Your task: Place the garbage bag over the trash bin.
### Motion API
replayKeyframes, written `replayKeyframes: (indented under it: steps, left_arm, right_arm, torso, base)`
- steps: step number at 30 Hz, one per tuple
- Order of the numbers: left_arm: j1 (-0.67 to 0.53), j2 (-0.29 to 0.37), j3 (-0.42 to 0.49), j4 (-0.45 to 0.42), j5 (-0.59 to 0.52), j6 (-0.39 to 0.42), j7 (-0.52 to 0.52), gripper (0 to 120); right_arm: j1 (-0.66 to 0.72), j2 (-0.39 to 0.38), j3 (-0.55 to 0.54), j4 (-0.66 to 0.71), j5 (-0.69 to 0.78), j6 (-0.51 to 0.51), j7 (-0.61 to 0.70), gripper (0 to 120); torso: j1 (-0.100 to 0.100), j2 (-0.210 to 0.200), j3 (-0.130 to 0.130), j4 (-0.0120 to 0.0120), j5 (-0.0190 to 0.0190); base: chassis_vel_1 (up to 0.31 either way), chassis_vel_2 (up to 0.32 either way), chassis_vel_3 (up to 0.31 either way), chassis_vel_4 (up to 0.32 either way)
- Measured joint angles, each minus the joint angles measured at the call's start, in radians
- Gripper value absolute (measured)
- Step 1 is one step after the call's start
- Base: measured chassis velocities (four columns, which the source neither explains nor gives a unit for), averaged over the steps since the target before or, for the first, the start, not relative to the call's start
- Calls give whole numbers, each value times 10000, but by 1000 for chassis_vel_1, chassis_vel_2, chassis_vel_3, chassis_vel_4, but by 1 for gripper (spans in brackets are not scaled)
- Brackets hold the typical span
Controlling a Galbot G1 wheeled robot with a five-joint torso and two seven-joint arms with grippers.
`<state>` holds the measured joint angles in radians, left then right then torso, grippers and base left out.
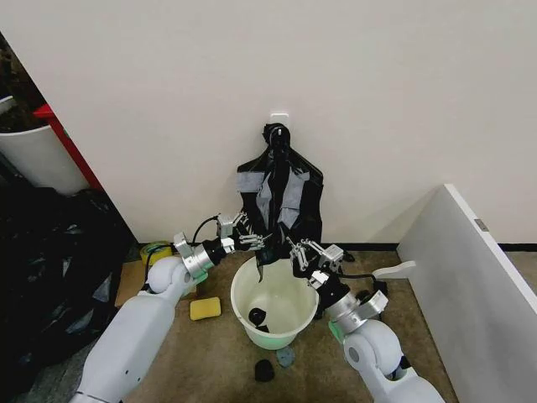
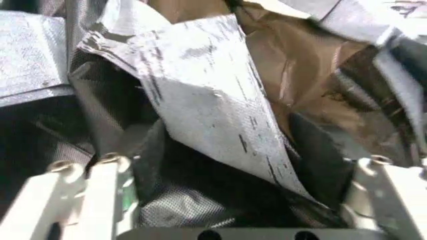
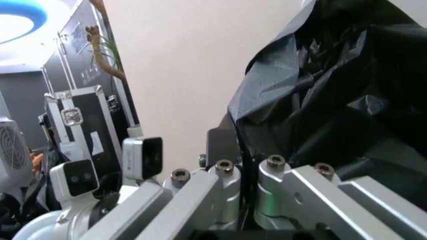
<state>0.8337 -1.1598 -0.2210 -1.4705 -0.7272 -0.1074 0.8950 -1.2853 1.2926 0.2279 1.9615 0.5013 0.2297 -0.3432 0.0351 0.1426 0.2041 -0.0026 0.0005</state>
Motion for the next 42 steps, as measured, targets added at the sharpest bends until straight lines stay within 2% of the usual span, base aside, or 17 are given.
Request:
replayKeyframes:
  steps: [5,6,12,13,18,24,25,29,32,34,35,39,42]
  left_arm:
    - [53,23,-190,-9,-180,-9,318,46]
    - [53,23,-190,-9,-180,-9,318,46]
    - [212,154,-477,-87,-213,-45,389,19]
    - [212,154,-477,-87,-213,-45,389,19]
    - [320,208,-737,-283,-326,-86,391,0]
    - [589,306,-1153,-825,-595,-93,423,0]
    - [803,443,-1504,-1210,-726,-96,516,0]
    - [1138,681,-1959,-1687,-653,-261,548,0]
    - [1588,859,-2317,-2096,150,-652,314,0]
    - [1999,906,-2420,-2418,1102,-1055,-110,0]
    - [1999,906,-2420,-2418,1102,-1055,-110,0]
    - [2806,911,-2559,-3043,2511,-1724,-1050,0]
    - [3510,875,-2626,-3610,2959,-2033,-1928,0]
  right_arm:
    - [103,-23,58,-151,127,1,74,0]
    - [103,-23,58,-151,127,1,74,0]
    - [207,-23,109,-373,216,0,186,0]
    - [207,-23,109,-373,216,0,186,0]
    - [221,-16,122,-424,213,-2,207,0]
    - [208,-56,212,-472,212,9,388,0]
    - [108,-135,249,-431,213,12,721,0]
    - [-174,-333,240,-70,293,-47,1383,0]
    - [-685,-647,102,460,601,-80,1949,0]
    - [-1127,-916,-36,909,899,11,2267,0]
    - [-1127,-916,-36,909,899,11,2267,0]
    - [-1827,-1322,-221,1701,1221,158,2748,0]
    - [-2301,-1615,-271,2236,1189,275,2861,0]
  torso:
    - [0,-1,0,0,0]
    - [0,-1,0,0,0]
    - [0,-1,0,0,0]
    - [0,-1,0,0,0]
    - [0,-1,0,-1,-1]
    - [0,-1,0,0,0]
    - [0,-1,0,0,1]
    - [0,0,0,1,1]
    - [0,0,0,1,3]
    - [-1,0,0,-2,-4]
    - [-1,0,0,-2,-4]
    - [-1,0,-1,-2,0]
    - [-2,0,-1,2,1]
  base:
    - [0,0,0,0]
    - [0,0,0,0]
    - [0,0,0,0]
    - [0,0,0,0]
    - [0,0,0,0]
    - [0,0,0,0]
    - [0,0,0,0]
    - [0,0,0,0]
    - [0,0,0,0]
    - [0,0,0,0]
    - [0,0,0,0]
    - [0,0,0,0]
    - [0,0,0,0]
